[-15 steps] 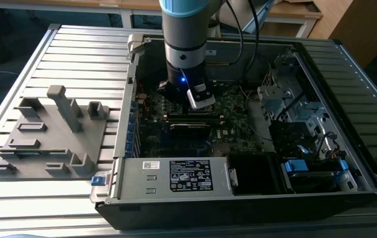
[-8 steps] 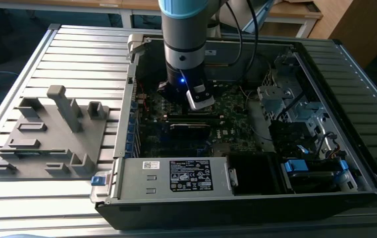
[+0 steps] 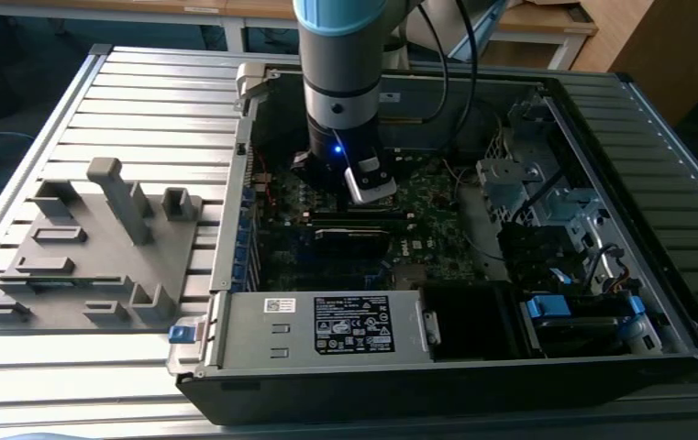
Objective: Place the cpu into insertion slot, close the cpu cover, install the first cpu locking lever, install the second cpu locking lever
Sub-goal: 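Install the second cpu locking lever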
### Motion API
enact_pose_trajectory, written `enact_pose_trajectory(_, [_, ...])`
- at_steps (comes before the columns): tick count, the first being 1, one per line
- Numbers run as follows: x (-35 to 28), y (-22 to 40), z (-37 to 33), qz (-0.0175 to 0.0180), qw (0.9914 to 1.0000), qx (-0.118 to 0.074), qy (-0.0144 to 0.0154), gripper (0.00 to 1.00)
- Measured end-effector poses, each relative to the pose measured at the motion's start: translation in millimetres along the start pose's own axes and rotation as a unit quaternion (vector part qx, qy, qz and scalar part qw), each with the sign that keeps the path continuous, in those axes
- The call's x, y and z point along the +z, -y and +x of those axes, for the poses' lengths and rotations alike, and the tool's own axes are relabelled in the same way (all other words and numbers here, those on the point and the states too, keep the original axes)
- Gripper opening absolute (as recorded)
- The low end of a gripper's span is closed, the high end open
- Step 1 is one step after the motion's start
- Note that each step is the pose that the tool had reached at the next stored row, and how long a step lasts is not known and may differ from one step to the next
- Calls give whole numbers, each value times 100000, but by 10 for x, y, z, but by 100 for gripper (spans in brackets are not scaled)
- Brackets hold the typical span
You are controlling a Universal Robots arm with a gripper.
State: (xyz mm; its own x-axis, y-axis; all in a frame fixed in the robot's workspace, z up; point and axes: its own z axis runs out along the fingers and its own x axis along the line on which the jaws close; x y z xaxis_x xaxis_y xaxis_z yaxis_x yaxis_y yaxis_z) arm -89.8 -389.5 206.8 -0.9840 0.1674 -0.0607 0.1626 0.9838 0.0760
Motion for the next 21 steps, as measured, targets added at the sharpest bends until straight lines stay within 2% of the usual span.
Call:
enact_pose_trajectory(3, [32,3,2,4,100000,1,-1,11])
enact_pose_trajectory(13, [41,4,5,7,100000,0,-4,11])
enact_pose_trajectory(16, [41,4,6,-366,99999,36,-64,11])
enact_pose_trajectory(21, [40,4,6,-728,99997,54,-127,11])
